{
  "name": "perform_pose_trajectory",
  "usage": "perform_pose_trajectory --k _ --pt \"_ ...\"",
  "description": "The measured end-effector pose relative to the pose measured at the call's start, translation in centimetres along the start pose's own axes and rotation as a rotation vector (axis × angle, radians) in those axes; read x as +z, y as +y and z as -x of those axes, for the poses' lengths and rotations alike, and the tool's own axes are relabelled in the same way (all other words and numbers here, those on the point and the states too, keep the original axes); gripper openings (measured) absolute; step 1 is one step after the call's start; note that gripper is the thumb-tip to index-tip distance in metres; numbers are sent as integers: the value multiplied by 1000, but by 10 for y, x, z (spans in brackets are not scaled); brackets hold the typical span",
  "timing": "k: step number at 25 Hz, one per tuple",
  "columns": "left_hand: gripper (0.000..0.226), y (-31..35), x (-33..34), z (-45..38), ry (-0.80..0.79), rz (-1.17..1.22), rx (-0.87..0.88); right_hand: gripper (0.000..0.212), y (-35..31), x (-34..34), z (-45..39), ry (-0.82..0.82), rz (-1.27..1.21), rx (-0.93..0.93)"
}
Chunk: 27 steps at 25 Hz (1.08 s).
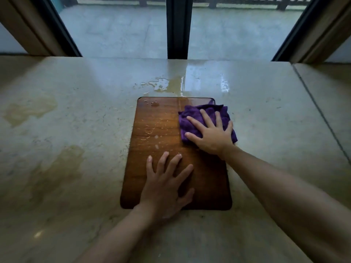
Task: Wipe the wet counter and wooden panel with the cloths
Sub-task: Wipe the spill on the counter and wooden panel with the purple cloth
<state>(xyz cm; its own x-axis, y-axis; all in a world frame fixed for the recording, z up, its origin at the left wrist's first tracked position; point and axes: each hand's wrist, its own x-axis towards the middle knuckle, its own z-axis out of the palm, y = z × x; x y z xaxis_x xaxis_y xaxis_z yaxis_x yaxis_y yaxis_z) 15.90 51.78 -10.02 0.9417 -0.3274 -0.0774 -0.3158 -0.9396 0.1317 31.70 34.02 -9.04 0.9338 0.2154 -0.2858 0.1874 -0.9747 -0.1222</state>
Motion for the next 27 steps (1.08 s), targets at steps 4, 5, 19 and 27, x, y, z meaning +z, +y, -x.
perform_pose_trajectory --k 4,5,19,27 --pt "53 -10 -14 23 155 85 22 76 -18 38 119 61 6 105" --pt "53 -20 -19 32 191 113 -10 75 -23 47 150 47 -17 140" --pt "59 -182 -28 87 -15 40 -3 73 -186 145 407 69 -359 677" --pt "67 -192 -28 72 -15 18 166 75 -214 137 349 -57 -210 552"
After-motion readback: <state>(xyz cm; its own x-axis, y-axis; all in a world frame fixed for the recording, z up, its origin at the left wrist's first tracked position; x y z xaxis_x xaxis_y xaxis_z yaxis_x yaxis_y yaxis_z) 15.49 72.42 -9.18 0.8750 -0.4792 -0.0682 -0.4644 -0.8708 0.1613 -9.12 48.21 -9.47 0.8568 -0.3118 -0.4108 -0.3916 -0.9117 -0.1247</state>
